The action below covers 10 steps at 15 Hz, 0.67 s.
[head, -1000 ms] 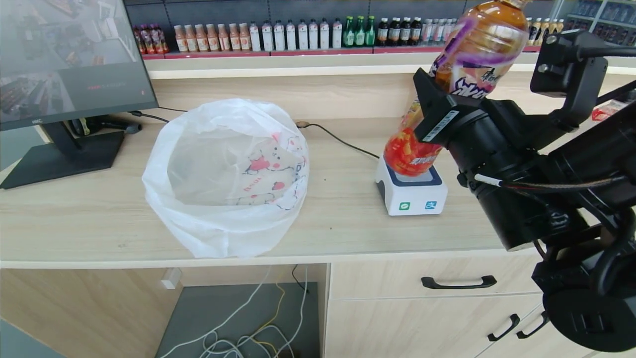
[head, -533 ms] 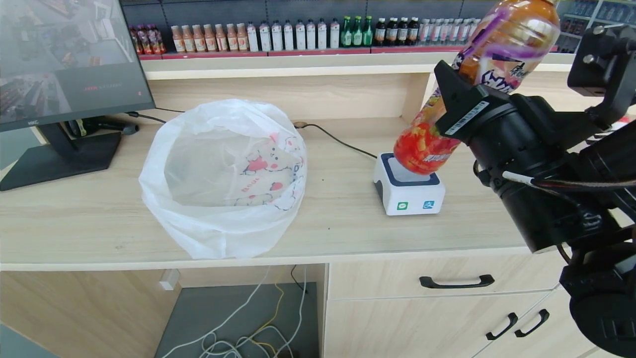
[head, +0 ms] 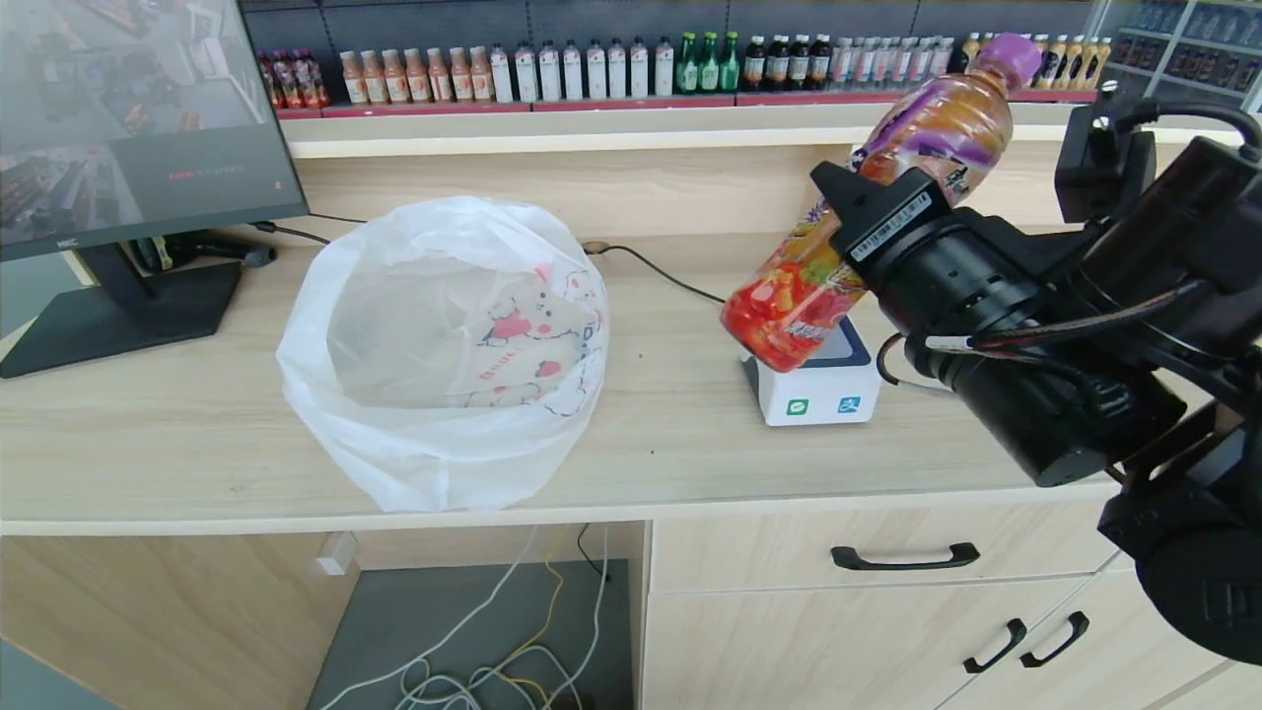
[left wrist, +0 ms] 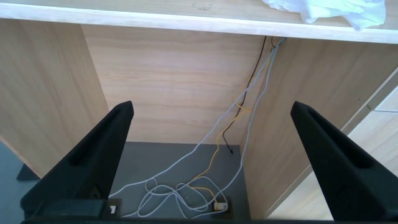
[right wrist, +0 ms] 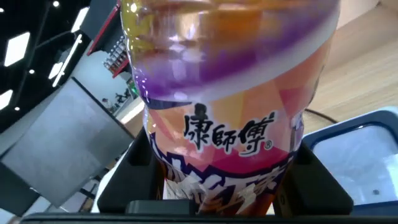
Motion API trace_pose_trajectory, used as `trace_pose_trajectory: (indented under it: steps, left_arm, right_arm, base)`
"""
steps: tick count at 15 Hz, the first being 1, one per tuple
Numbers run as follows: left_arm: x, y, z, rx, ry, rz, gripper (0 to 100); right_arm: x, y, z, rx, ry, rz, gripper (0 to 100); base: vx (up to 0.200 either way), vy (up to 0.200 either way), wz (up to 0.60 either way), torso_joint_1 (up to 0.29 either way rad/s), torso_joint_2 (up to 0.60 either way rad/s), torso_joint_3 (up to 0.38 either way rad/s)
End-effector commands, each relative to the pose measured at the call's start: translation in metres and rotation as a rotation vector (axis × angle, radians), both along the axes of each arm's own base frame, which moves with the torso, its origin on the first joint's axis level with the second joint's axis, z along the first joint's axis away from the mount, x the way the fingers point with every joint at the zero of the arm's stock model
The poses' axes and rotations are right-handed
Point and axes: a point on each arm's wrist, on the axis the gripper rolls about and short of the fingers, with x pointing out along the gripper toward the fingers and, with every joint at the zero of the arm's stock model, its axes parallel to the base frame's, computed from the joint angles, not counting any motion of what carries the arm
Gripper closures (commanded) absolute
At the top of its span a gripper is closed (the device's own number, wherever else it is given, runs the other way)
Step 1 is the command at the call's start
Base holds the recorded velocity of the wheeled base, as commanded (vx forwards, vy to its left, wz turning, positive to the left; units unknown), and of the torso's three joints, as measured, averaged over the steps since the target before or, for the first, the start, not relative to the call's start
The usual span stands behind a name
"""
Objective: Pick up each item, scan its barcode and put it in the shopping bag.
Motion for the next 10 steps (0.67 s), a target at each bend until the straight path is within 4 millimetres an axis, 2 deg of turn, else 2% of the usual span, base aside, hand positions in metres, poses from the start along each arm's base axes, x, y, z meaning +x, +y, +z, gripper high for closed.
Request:
trace_pose_trajectory:
  steps: [1,3,10]
  left_arm:
    - [0.0000,0.0000,0.0000,0.000,0.000,0.000,0]
    - [0.0000,0.0000,0.0000,0.000,0.000,0.000,0]
    - [0.0000,0.0000,0.0000,0.000,0.000,0.000,0]
  right_arm:
    - [0.0011,0.0013,0.0100,0.092,0.006,0.034,100]
    - [0.0026,0.0026,0.0164,0.169,0.035,0.063,100]
    - [0.0067,0.0053,0.0100,0.201,0.128,0.077,100]
  base:
    - [0.000,0.000,0.00,0.000,0.00,0.000]
    - [0.000,0.000,0.00,0.000,0.00,0.000]
    - [0.000,0.000,0.00,0.000,0.00,0.000]
